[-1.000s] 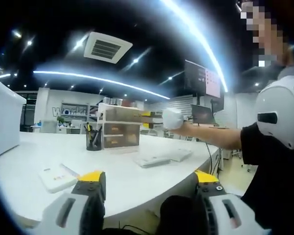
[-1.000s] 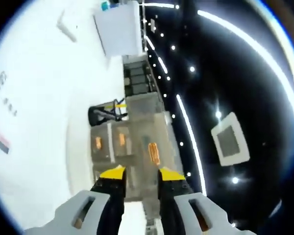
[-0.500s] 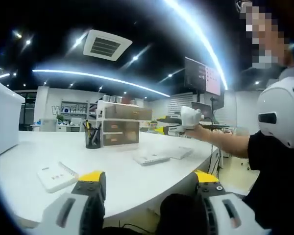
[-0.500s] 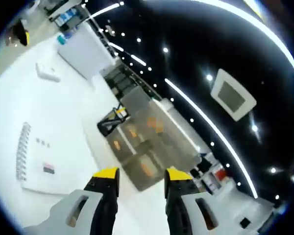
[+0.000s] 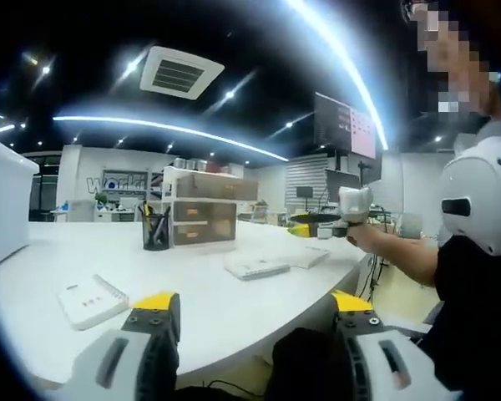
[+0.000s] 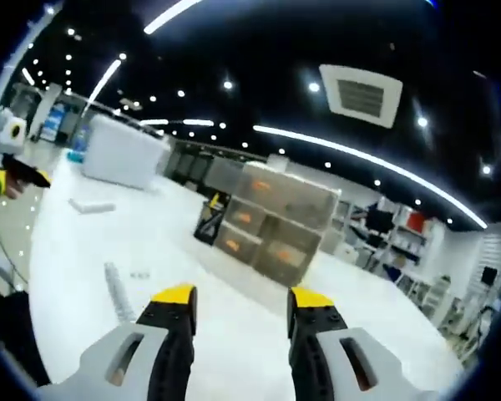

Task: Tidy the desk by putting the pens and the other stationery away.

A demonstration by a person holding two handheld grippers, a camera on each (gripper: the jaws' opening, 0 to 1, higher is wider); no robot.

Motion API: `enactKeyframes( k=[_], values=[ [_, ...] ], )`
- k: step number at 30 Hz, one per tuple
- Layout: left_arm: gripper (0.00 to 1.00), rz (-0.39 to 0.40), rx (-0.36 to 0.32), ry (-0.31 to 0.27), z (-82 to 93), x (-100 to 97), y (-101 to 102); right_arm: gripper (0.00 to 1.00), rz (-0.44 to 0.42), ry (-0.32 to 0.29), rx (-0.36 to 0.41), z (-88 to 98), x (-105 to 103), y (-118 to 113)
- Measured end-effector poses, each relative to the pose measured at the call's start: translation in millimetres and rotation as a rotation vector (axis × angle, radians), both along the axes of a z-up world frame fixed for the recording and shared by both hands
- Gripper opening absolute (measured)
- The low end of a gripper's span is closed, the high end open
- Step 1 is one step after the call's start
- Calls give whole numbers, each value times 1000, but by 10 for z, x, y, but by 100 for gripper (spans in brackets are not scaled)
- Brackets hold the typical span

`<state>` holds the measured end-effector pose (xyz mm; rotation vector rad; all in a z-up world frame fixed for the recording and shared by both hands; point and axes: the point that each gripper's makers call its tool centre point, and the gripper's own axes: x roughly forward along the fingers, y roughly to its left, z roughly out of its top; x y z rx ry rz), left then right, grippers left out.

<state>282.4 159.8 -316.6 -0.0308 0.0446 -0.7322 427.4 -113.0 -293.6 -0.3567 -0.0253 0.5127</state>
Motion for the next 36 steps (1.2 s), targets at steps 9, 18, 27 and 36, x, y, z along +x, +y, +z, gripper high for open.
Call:
enactKeyframes(
  k=[9, 18, 27, 36],
  values=[
    [71, -23, 20, 15, -25, 16, -114, 52, 40, 73, 136, -191, -489, 55],
    [71, -29, 17, 21, -33, 38, -155, 54, 79, 102, 266, -180, -956, 149],
    [71, -35, 11, 17, -37, 27, -165, 52, 122, 110, 264, -183, -1089, 357],
    [71, -18, 21, 9, -31, 0, -80, 49, 164, 137, 261, -211, -1092, 526]
  ],
)
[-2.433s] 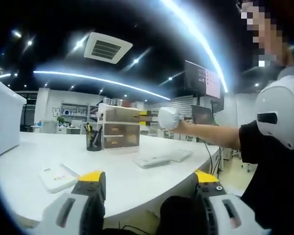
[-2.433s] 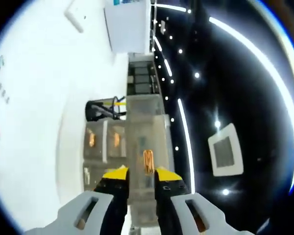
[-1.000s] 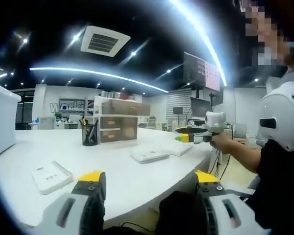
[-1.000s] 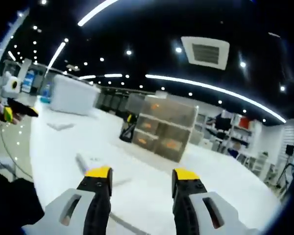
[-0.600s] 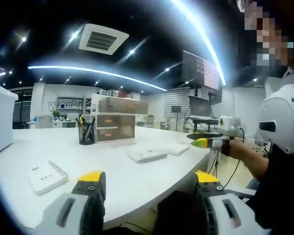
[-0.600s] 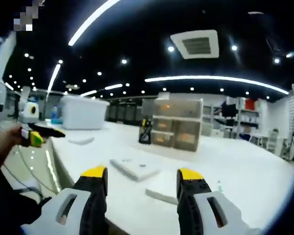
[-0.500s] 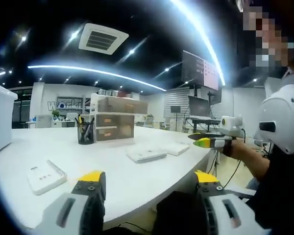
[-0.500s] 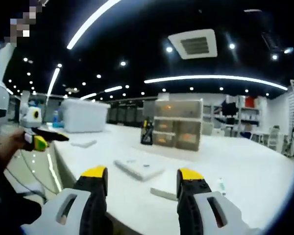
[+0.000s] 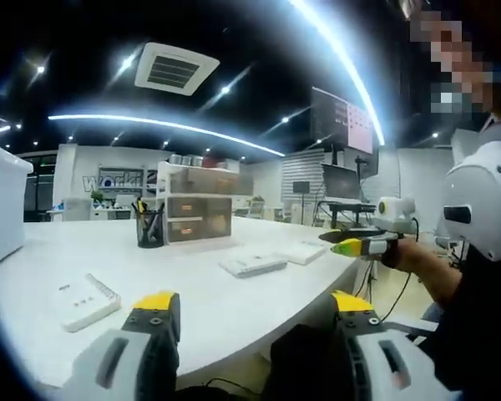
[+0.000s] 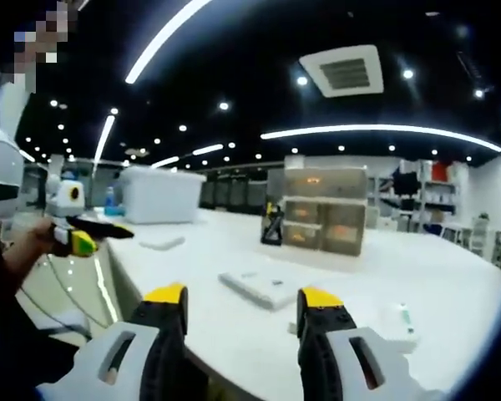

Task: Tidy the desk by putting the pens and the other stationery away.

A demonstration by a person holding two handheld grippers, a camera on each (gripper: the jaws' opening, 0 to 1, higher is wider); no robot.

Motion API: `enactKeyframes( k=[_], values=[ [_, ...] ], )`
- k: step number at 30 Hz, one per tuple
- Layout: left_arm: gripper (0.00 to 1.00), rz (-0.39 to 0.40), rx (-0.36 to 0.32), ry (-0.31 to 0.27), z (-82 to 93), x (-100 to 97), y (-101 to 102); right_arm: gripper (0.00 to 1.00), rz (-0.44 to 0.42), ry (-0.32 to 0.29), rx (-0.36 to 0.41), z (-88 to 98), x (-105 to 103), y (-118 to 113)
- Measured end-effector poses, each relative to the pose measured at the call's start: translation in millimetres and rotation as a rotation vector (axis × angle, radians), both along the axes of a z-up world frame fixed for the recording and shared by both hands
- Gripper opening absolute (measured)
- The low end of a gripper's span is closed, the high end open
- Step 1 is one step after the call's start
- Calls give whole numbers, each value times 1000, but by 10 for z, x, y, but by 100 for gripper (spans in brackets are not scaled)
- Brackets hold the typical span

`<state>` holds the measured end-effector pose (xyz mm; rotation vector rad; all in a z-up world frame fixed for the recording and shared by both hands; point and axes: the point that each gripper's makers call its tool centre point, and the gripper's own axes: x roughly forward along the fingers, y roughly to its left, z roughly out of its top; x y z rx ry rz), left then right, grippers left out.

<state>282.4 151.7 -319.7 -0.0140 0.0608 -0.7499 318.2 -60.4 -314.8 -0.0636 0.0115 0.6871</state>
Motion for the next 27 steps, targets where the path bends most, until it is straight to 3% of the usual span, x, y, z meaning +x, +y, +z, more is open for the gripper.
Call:
enactKeyframes(
  k=[15, 27],
  values=[
    [71, 28, 33, 5, -51, 1, 87, 41, 51, 52, -32, -117, -58, 92],
    [70, 113, 100, 17, -131, 20, 302, 41, 166, 75, -65, 19, -27, 335]
  ],
)
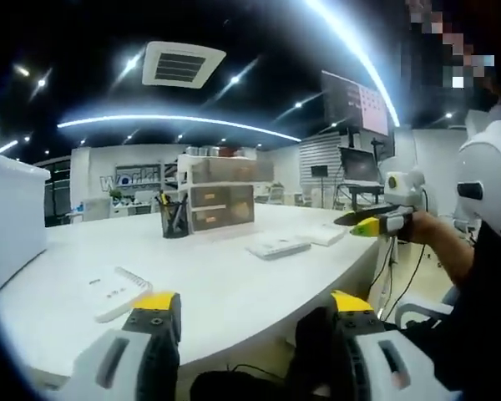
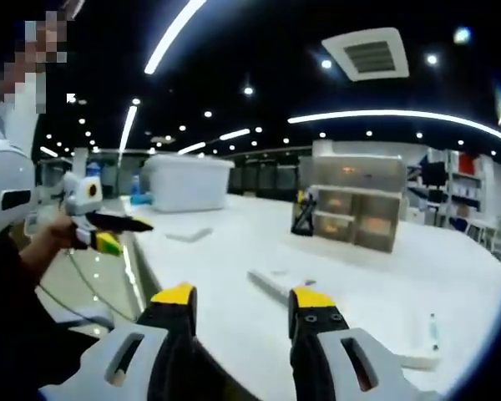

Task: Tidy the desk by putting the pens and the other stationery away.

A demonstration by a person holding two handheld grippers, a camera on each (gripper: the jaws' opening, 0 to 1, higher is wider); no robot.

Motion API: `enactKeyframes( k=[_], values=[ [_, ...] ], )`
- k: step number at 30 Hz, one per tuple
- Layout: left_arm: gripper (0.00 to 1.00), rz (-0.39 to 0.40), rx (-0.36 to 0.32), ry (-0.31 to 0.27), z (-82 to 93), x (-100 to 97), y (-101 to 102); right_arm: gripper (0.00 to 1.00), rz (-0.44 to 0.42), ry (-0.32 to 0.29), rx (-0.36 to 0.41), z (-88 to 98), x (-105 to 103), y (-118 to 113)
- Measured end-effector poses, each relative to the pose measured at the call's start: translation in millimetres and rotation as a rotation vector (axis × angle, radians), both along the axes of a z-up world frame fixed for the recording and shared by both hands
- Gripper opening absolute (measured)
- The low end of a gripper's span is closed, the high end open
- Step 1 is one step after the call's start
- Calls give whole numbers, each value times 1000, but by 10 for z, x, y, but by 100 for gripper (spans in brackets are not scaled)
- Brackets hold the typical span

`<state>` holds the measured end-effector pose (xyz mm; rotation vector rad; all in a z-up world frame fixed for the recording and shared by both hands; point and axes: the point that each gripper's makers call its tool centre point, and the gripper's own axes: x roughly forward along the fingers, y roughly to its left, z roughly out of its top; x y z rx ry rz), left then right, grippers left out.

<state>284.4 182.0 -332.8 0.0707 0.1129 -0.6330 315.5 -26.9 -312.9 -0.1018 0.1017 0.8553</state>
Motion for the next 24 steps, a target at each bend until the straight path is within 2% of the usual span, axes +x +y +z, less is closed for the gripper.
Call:
enactKeyframes(
  k=[5, 10, 24],
  values=[
    [70, 24, -3, 5, 6, -18, 105, 40, 87, 8, -14, 107, 16, 210],
    [70, 66, 5, 12, 8, -42, 258, 40, 178, 5, -69, 170, 29, 458],
    [70, 140, 35, 18, 10, -69, 563, 31, 331, 3, -162, 232, 233, 1049]
  ],
)
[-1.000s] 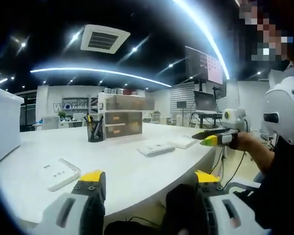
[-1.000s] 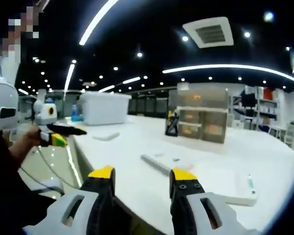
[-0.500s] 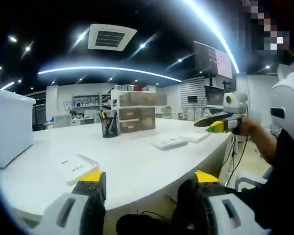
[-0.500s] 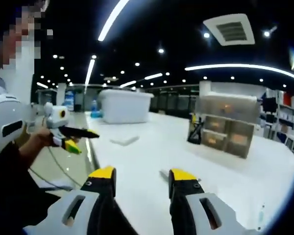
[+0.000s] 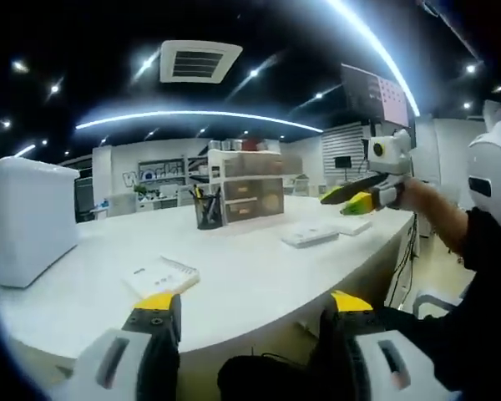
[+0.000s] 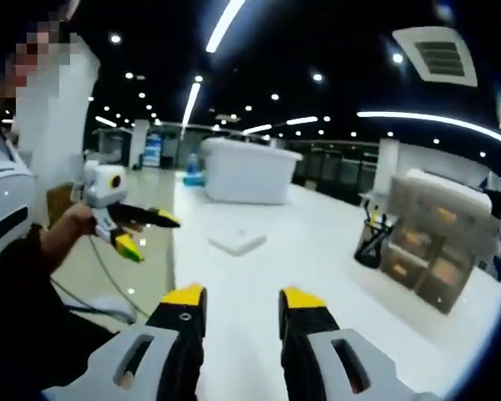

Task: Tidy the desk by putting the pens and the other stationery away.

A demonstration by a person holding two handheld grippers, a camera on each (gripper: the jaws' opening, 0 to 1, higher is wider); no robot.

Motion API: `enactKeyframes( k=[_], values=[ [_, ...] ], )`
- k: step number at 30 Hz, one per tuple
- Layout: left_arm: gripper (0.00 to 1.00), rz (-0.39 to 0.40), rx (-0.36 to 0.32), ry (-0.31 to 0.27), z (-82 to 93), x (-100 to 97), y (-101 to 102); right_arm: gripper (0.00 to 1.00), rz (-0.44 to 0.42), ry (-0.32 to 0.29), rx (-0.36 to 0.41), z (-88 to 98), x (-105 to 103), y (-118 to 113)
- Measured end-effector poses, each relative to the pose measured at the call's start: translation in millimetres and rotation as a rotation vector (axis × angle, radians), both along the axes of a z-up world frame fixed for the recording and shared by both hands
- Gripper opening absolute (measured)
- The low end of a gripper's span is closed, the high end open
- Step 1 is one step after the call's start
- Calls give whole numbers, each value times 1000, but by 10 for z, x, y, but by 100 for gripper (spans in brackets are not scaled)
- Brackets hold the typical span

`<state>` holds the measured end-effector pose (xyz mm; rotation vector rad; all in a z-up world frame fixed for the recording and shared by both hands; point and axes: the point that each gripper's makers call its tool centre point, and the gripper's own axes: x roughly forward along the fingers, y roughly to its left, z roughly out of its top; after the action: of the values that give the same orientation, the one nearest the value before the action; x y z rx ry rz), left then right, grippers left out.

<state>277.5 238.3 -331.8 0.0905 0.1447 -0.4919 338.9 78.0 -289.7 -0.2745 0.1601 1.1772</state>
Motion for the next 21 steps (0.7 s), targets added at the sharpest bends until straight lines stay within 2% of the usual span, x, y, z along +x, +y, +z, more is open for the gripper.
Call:
enactKeyframes(
  k=[3, 10, 15, 21],
  values=[
    [70, 22, -1, -3, 14, 2, 63, 29, 24, 10, -11, -20, 64, 135],
    [70, 91, 62, -10, -3, 38, 225, 26, 79, 40, -34, -93, 198, 461],
    [70, 101, 66, -7, -19, 53, 268, 25, 119, 92, -11, -107, 262, 704],
    [70, 104, 67, -13, 0, 54, 288, 23, 136, 83, -39, -188, 370, 955]
  ],
)
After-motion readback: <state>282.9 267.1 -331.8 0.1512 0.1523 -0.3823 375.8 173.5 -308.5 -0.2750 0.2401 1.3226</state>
